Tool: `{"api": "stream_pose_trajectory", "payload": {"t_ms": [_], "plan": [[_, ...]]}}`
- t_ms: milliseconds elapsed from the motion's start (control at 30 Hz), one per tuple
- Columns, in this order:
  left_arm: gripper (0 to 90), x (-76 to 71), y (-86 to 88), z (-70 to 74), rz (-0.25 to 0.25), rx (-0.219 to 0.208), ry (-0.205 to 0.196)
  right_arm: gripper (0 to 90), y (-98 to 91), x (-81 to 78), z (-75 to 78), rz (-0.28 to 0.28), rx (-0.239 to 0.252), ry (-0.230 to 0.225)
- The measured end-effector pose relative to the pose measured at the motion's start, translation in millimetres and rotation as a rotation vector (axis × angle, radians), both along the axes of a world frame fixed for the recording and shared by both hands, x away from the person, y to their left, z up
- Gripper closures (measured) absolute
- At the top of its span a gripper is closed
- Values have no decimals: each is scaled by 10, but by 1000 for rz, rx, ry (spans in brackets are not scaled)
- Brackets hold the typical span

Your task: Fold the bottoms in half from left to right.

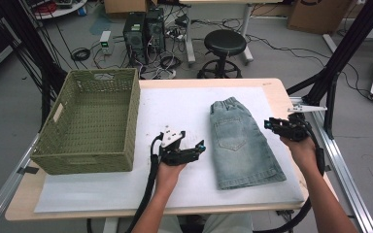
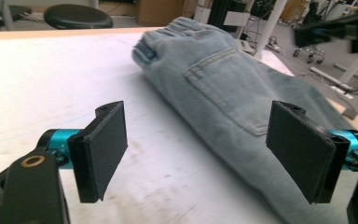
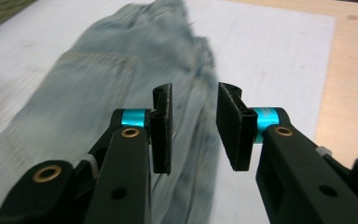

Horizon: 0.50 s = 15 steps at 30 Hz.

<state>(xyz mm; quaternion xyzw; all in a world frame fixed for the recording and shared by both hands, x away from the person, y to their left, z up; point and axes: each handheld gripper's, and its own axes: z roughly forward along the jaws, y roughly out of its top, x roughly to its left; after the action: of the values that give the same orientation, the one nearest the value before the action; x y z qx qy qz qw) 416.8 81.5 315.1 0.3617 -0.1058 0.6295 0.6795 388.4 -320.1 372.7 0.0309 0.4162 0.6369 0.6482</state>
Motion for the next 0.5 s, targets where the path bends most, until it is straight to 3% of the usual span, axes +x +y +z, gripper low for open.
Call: {"api": "stream_pose_trajectory", "payload": {"t_ms": [133, 233, 367, 400, 433, 500], "plan": [[208, 17, 131, 8, -11, 21, -24, 646, -26, 106, -299, -50, -51, -9], [208, 14, 207, 24, -9, 29, -29, 638, -8, 188, -421, -72, -85, 4], [208, 4, 286, 24, -6, 17, -16, 637, 111, 292, -493, -127, -118, 56], [208, 1, 309, 20, -2, 15, -12, 726, 143, 316, -508, -153, -109, 61], [208, 1, 328, 17, -3, 15, -10, 873, 174, 334, -527, -187, -111, 67], [208, 0, 365, 10, -1, 9, -5, 886, 193, 348, -559, -260, -97, 57]]}}
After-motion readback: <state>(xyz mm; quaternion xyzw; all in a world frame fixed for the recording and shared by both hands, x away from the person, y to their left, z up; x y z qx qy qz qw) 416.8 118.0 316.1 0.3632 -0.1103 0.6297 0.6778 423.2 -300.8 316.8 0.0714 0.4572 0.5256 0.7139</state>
